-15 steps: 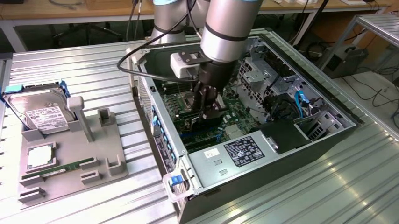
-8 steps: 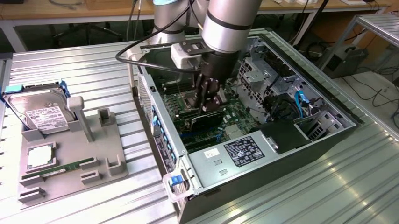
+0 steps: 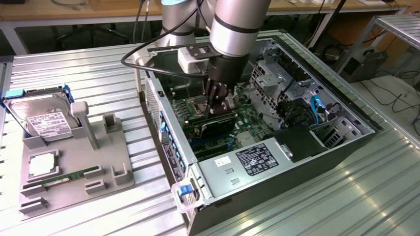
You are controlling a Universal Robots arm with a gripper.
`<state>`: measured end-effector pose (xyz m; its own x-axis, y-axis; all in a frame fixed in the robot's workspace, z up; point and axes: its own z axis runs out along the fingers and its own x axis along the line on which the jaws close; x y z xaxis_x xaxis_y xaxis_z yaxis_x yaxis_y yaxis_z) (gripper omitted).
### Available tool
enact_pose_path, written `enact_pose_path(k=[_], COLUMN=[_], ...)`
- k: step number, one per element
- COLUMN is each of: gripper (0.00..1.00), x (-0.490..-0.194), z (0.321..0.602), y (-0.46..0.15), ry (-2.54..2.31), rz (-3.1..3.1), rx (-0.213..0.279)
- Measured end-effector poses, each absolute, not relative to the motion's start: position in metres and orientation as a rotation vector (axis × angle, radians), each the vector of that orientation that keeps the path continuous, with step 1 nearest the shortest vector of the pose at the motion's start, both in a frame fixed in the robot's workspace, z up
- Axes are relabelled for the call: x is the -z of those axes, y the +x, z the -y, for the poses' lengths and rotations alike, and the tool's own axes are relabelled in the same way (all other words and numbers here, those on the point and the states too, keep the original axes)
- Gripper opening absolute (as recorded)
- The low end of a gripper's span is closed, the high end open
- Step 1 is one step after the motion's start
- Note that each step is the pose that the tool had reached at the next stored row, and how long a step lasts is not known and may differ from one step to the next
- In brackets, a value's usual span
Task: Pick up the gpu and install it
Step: 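Insert the gpu into the slot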
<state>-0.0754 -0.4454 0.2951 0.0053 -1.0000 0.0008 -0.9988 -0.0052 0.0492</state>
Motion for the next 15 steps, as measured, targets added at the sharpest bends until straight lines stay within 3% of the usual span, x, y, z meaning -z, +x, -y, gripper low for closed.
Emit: enact_pose_path(k=[15], gripper=[0.11], x=[-0.274], z=[0.443], y=[-0.080], ry=[2.208], rz=[2.196], rx=[0.035])
